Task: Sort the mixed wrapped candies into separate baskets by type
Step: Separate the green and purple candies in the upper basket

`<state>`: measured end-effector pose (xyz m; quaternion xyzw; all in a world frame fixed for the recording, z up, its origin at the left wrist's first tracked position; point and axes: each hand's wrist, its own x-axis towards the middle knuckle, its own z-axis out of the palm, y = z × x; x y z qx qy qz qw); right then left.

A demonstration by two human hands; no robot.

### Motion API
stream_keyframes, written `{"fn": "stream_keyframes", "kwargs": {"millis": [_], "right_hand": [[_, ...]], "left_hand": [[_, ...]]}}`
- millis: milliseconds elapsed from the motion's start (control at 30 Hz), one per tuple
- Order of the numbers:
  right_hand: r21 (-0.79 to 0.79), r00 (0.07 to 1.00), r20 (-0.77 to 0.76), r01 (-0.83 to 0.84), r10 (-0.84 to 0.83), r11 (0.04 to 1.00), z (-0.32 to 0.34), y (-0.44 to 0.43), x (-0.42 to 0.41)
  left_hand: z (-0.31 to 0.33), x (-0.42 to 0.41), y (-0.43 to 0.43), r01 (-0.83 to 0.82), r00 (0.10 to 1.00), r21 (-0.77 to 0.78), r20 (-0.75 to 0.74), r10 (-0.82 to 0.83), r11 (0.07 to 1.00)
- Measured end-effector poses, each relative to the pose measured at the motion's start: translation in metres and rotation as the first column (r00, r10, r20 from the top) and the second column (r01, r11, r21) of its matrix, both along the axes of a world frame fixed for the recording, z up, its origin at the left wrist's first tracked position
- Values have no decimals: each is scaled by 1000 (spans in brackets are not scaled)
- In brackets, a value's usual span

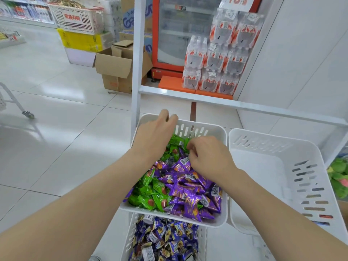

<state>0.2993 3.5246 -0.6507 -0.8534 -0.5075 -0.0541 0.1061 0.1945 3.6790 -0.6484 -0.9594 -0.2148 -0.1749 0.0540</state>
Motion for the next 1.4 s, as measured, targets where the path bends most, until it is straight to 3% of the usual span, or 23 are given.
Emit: {"fn": "stream_keyframes", "kwargs": {"millis": [167,367,533,667,867,933,1033,1133,1233,1333,1400], "right_hand": [[40,999,-38,-1,3,999,0,2,0],[113,970,-176,-147,165,983,-11,23,-16],[201,954,-211,-169,211,965,-15,55,-26],[92,956,36,-293,291,952,-20,74,-29],[53,960,214,-198,182,979,-23,87,-20],[102,963,129,-250,237,963,-19,86,-21],[194,922,-162,-321,353,927,-4,75,-28],[160,898,-281,-303,337,940,3,53,-30],[116,878,-416,-206,236,972,5,39,-22],[148,685,-684,-206,251,967,10,33,-21],[174,633,-720,-232,284,957,11,29,-23]], "left_hand": [[4,-8,0,87,987,-29,-134,-90,996],[24,-35,-1,-138,983,-168,95,155,976],[19,-63,7,-188,972,-302,82,222,935],[24,-77,14,-170,985,-425,-62,158,889],[17,-93,-7,-132,941,-333,-337,13,934],[12,-96,-19,-109,900,-260,-436,-16,960],[13,-97,-24,-85,864,-214,-503,-35,973],[18,-97,-21,-88,889,-216,-458,-21,972],[19,-96,-17,-76,962,-281,-273,-4,957],[19,-92,-9,18,1000,-457,20,-10,889],[21,-87,-8,86,987,-575,163,11,814]]}}
